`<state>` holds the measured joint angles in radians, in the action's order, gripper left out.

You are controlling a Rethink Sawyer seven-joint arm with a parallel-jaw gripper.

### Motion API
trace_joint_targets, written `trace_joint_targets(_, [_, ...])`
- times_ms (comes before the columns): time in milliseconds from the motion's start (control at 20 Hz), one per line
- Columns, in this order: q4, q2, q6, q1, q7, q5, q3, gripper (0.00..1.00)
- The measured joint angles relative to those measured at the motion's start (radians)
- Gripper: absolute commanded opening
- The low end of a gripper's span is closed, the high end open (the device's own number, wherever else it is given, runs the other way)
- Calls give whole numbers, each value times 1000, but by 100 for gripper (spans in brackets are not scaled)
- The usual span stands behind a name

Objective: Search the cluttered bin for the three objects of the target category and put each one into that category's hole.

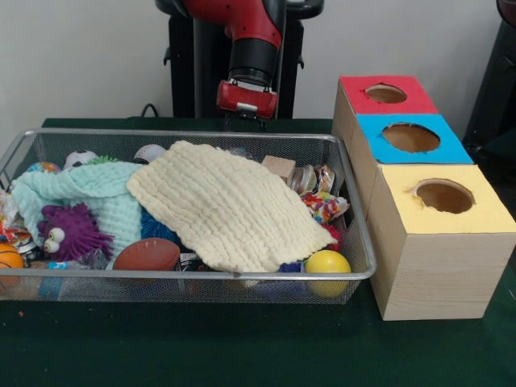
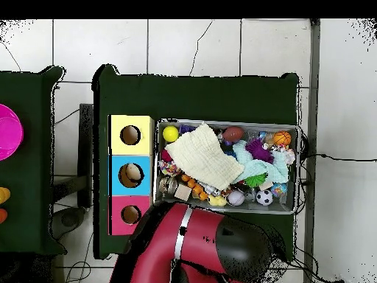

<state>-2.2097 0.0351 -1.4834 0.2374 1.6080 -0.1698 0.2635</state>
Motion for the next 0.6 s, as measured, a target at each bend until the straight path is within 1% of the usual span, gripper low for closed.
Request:
trace_joint_targets(300, [0,0,0,0,0,0,0,100])
trace_joint_targets(350, [1,0,3,0,0,0,0,0])
trace_joint_targets(600, [2,-2,13,0,0,0,1,0])
